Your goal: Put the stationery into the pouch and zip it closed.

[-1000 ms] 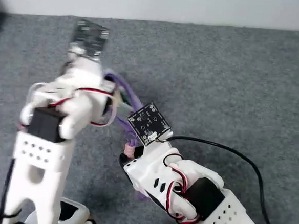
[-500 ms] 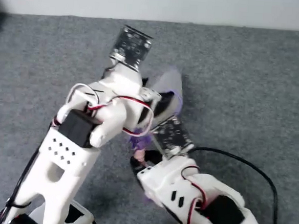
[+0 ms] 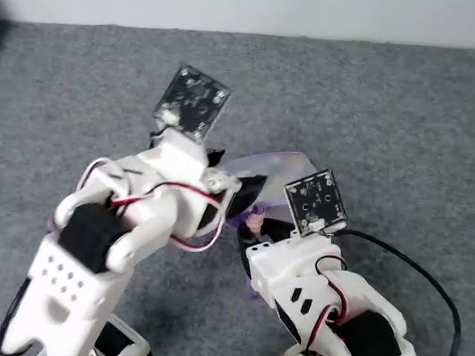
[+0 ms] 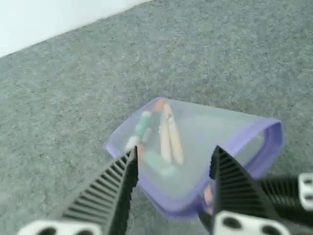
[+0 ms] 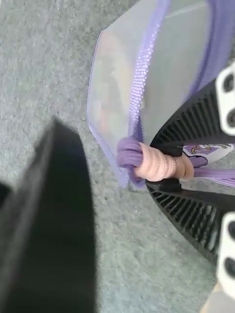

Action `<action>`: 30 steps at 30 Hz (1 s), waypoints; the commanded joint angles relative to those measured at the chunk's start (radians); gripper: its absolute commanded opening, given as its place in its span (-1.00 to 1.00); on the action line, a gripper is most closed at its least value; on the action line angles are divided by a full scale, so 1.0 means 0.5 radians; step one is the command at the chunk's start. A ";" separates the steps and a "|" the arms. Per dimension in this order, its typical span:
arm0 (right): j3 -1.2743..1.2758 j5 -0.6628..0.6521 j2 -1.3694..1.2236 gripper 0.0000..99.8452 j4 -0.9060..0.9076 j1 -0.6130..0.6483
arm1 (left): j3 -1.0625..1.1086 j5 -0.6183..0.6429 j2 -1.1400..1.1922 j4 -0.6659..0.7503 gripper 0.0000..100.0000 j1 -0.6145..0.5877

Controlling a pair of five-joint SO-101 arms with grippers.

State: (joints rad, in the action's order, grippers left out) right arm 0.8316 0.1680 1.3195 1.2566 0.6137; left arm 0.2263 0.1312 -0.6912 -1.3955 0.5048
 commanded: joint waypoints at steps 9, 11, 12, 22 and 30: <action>-0.021 -0.077 0.032 -0.98 -0.161 -0.256 | -0.011 -0.031 -0.267 -0.298 -0.53 -0.166; -0.025 -0.132 0.032 -0.98 -0.161 -0.296 | -0.008 -0.169 -0.276 -0.368 -0.53 -0.181; -0.025 -0.150 0.032 -0.98 -0.167 -0.318 | -0.008 -0.230 -0.276 -0.399 -0.53 -0.181; -0.025 -0.150 0.032 -0.98 -0.167 -0.345 | 0.385 -0.651 -0.273 -0.209 -0.46 -0.172; -0.028 -0.153 0.032 -0.98 -0.167 -0.345 | 0.493 -0.727 -0.258 0.071 -0.38 -0.077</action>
State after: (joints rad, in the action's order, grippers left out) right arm 0.8316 0.1066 1.3272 1.1769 0.4603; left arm 0.4641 -0.2079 -0.8078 -1.4170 0.4358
